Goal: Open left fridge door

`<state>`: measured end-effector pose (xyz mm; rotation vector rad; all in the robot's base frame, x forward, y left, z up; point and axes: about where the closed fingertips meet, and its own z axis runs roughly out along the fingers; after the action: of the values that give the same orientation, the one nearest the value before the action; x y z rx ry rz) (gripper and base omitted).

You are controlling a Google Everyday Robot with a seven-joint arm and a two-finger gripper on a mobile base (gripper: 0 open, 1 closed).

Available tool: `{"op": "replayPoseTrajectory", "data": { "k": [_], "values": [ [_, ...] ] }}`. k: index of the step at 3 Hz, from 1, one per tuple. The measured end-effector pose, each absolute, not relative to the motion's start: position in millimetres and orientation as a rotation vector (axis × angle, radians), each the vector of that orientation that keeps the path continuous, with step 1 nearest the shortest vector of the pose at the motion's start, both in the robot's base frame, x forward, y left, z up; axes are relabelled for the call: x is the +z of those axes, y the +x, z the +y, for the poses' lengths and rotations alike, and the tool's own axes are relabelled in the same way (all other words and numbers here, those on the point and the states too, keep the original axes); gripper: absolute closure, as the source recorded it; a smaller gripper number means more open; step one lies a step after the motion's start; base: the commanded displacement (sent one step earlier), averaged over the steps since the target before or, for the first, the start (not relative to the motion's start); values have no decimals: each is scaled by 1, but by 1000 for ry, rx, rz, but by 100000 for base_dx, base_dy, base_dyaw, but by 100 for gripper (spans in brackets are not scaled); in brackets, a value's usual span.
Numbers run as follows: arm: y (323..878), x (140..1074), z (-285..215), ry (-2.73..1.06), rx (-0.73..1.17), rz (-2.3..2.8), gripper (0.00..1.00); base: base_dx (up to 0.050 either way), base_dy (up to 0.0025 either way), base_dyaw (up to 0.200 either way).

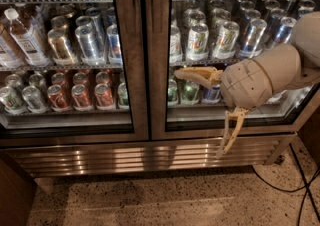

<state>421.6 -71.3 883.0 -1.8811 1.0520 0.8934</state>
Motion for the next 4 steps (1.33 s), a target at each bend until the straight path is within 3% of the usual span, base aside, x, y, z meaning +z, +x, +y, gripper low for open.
{"op": "replayPoseTrajectory", "data": {
  "k": [1, 4],
  "values": [
    [424, 882, -72, -1743, 1055, 831, 0, 0, 0, 0],
    [416, 916, -66, -1752, 1008, 800, 0, 0, 0, 0]
  ]
}}
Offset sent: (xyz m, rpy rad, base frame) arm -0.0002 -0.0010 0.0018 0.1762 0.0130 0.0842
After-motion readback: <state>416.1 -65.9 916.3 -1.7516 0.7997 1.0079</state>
